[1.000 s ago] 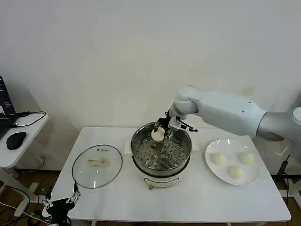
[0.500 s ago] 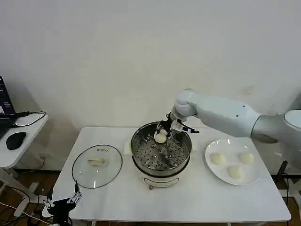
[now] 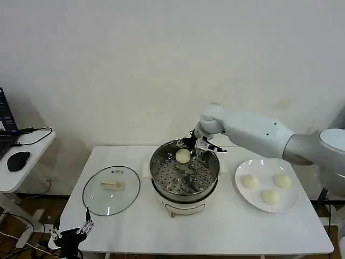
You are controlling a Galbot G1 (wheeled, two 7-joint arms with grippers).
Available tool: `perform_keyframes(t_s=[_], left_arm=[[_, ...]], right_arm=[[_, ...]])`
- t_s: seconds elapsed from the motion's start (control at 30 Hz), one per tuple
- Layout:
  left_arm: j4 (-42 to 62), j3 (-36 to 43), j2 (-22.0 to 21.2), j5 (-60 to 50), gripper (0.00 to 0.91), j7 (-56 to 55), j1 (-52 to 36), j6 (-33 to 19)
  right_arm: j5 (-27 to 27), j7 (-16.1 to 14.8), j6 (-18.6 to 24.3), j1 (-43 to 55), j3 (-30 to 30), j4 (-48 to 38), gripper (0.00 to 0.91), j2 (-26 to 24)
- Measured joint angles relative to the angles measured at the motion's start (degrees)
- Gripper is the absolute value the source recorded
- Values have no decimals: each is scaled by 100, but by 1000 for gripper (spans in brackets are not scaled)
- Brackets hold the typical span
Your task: Take steamed baozi put them in steamer then cover it.
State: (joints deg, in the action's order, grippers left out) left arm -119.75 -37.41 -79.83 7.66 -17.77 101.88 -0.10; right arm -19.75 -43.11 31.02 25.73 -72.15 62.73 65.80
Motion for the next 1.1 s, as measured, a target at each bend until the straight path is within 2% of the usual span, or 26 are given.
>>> perform_keyframes(t_s=[0.23,0.5,0.6,0.83,0.93,1.1], left_arm=[[0,54,2,-3,907,0,-28,11],[-30,44,162,107,907,51,-131,91],[-45,48,276,169,907,80,-186,105],[-18,182,552,179,907,132,-301,101],[-27,244,639,158,907,146,-319,95],[-45,341,695,101,907,160,-334,98]], right_arm=[[466,-167,-255,402,-140,443,907,-273],[1070,-364,-801,1134,-429,1190,907,-970],[1213,-432,-1063,1369,-582,1478,907,-1378],[1299,-579,-1596,1436,-710,2031,907,-2692],[1287,-641,-1768,1168,-534,2147,907,-3227],[1253,-754,-2061,327,144,2231,907,-3909]])
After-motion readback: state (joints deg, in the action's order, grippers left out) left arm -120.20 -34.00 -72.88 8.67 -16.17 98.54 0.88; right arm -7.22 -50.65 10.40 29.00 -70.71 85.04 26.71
